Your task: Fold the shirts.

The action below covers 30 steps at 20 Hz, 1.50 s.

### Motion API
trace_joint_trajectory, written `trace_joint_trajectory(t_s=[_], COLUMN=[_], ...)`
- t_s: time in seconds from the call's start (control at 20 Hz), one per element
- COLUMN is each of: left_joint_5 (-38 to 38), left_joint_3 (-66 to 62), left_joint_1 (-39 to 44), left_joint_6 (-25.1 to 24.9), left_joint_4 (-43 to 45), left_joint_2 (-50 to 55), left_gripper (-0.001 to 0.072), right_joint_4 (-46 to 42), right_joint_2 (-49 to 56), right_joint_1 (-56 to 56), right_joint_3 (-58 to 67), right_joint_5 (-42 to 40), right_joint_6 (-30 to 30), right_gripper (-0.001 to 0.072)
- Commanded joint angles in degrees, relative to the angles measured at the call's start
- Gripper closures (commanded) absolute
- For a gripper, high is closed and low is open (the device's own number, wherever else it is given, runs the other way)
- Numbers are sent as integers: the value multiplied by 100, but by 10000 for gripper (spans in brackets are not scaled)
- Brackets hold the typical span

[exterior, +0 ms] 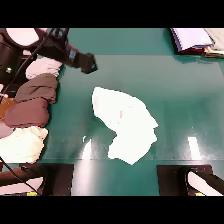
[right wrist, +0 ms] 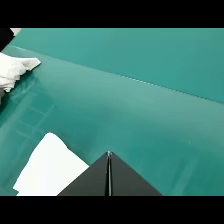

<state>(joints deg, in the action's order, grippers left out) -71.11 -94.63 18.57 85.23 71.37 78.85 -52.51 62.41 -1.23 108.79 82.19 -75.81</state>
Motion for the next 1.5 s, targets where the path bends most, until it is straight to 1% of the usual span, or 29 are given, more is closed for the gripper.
trace_joint_trajectory(t_s=[0.0,0.1,0.15,0.2,0.3,0.4,0.65,0.7,0.75,0.8,0.9,0.95,1.0,1.1,1.25,1.3,1.35,1.4,1.45], left_joint_5=[662,1445,1679,1788,1720,1731,2131,2210,2199,2155,1961,1928,1902,1838,1714,1631,1519,1438,1403], left_joint_3=[1482,2446,2721,2896,2964,2962,2964,2951,2903,2813,2511,2358,2179,1915,1784,1784,1786,1786,1788], left_joint_1=[-654,-691,-691,-688,-688,-647,-251,-225,-227,-284,-518,-664,-822,-1025,-1110,-1110,-1110,-1110,-1110], left_joint_6=[284,284,282,232,-79,-249,-273,-269,-273,-273,-273,-275,-275,-275,-278,-278,-278,-278,-278], left_joint_4=[-181,-507,-765,-1071,-1663,-2061,-2083,-2087,-2085,-2081,-2050,-2020,-1895,-1486,-669,-557,-474,-426,-422], left_joint_2=[13,114,238,417,796,1032,1246,1244,1244,1224,1071,925,763,411,70,48,57,68,83], left_gripper=[166,166,166,166,166,167,169,354,629,675,683,683,683,683,683,683,682,683,682], right_joint_4=[2,2,0,0,0,0,-2,-2,-9,-22,-24,-22,-44,-522,-1132,-1152,-1093,-859,-535], right_joint_2=[2,2,4,4,4,4,4,7,28,72,236,337,361,260,-109,-219,-289,-291,-227], right_joint_1=[-2,-2,-2,-2,-2,-2,-2,-2,-4,-4,-4,-4,-4,0,-2,-2,15,72,153], right_joint_3=[4,4,4,4,4,4,2,2,4,2,2,-81,-334,-1241,-3309,-4105,-4828,-5510,-6157], right_joint_5=[59,59,57,55,55,57,70,103,164,313,861,1123,1224,1202,651,372,79,-219,-549], right_joint_6=[-2,-2,-2,-2,-2,-2,-2,-4,-4,-4,-15,-127,-208,-282,-348,-365,-367,-365,-358], right_gripper=[698,698,698,698,698,698,698,698,698,698,698,698,698,698,695,573,311,235,235])
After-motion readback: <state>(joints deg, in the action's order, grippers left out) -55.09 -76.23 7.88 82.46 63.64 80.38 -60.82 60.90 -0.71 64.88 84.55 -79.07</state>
